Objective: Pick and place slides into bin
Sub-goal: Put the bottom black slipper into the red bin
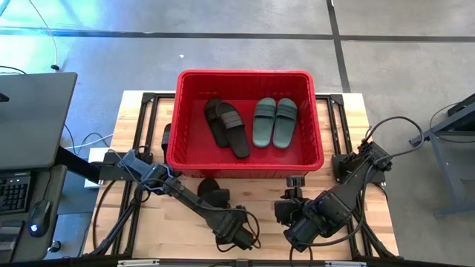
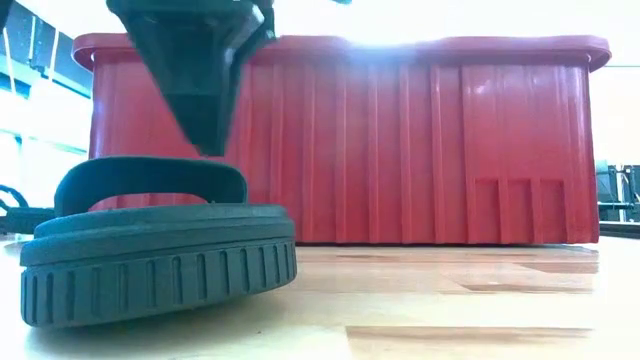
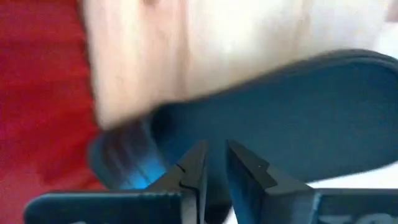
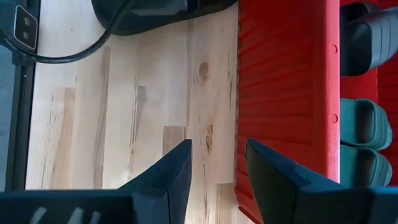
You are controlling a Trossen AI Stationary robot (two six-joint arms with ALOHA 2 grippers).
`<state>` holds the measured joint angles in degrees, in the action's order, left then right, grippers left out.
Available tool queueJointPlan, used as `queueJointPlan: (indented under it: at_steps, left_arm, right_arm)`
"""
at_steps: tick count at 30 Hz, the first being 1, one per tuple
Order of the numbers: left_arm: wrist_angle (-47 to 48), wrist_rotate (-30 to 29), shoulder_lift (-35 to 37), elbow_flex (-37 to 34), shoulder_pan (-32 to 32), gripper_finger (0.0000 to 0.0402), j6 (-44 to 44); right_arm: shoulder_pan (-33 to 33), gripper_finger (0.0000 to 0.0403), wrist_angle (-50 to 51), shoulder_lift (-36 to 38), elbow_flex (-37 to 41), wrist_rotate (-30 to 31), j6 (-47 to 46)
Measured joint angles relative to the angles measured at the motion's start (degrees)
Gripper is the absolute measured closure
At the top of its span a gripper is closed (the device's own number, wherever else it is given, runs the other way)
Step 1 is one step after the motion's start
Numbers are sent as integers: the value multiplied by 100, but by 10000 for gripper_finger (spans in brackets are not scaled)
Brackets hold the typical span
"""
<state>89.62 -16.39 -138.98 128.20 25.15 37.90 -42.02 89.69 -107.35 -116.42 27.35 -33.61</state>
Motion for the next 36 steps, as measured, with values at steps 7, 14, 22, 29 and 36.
queueJointPlan:
  at_steps: [7,14,22,29,36]
  left_arm:
    - [41,241,2,0,-55,333,-98]
    - [39,781,2,0,20,298,-63]
    - [39,898,2,0,5,251,-277]
    - [39,380,2,0,0,248,-615]
    - [39,-695,2,0,-4,248,-961]
  right_arm:
    - [-2,263,-163,-2,0,1,-2]
    - [-2,263,-212,-2,0,75,-2]
    - [0,263,-212,-2,0,105,-2]
    - [2,263,-212,-2,0,219,-2]
    - [2,263,-314,-2,0,217,-73]
